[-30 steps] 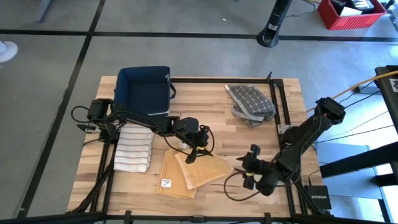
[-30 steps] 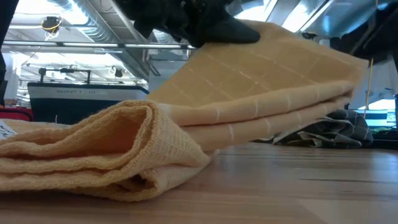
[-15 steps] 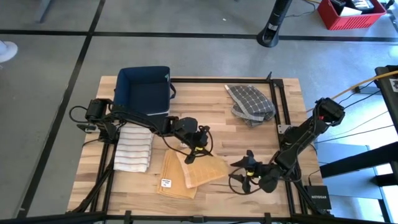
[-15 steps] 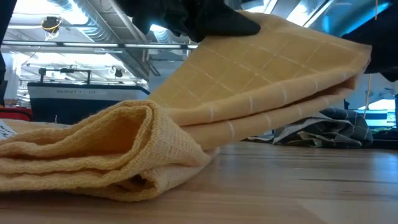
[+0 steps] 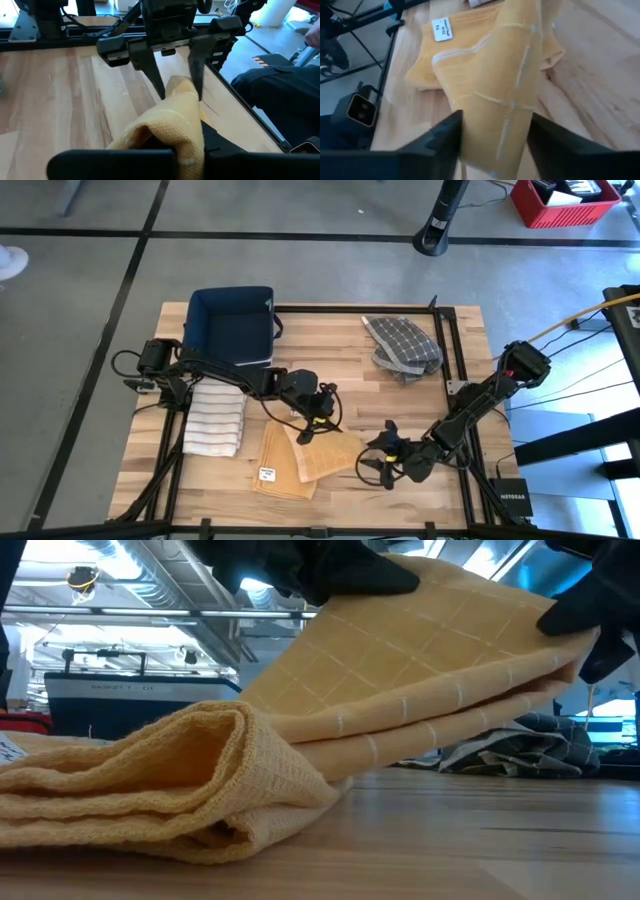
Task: Fold towel
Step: Stack the orange pattern towel on top of the orange towel
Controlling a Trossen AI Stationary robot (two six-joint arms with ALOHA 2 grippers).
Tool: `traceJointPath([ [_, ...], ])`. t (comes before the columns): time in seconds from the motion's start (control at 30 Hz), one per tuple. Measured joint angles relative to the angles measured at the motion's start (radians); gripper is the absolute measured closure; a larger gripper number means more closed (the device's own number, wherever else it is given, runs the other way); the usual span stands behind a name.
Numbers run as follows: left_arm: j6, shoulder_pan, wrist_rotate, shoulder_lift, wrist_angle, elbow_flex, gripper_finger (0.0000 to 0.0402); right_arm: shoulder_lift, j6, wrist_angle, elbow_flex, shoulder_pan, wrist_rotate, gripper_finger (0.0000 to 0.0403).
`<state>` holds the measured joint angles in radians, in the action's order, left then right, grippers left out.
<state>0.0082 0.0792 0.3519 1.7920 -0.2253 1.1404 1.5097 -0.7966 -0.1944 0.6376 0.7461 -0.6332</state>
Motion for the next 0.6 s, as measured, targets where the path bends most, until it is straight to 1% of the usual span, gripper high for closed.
traceJointPath([
  [0.07, -0.001, 0.0, 0.0, 0.0, 0.0, 0.0, 0.0398, 0.0, 0.022, 0.001, 0.0, 0.0, -0.011, 0.0253],
  [0.2, -0.01, 0.003, -0.001, -0.007, -0.001, 0.0, 0.04, 0.0, 0.049, 0.007, 0.0, -0.001, 0.008, 0.0372],
  [0.23, -0.015, 0.007, -0.008, -0.013, 0.005, 0.001, 0.0399, 0.0, 0.061, 0.008, 0.002, -0.001, 0.008, 0.0384],
  [0.3, -0.023, 0.017, -0.038, -0.016, 0.007, 0.015, 0.0398, 0.0, 0.074, 0.04, 0.023, -0.001, 0.008, 0.038],
  [0.37, -0.027, 0.029, -0.057, -0.023, 0.019, 0.024, 0.0398, -0.001, 0.082, 0.11, 0.064, -0.001, 0.01, 0.0374],
  [0.47, -0.026, 0.051, -0.095, -0.026, 0.034, 0.049, 0.0397, -0.001, 0.129, 0.244, 0.154, -0.001, 0.007, 0.0388],
  [0.53, -0.021, 0.068, -0.14, -0.028, 0.064, 0.073, 0.0397, -0.001, 0.167, 0.349, 0.229, 0.0, -0.011, 0.0393],
  [0.6, 0.003, 0.093, -0.213, -0.04, 0.136, 0.104, 0.0397, -0.001, 0.186, 0.465, 0.316, 0.0, -0.033, 0.0388],
])
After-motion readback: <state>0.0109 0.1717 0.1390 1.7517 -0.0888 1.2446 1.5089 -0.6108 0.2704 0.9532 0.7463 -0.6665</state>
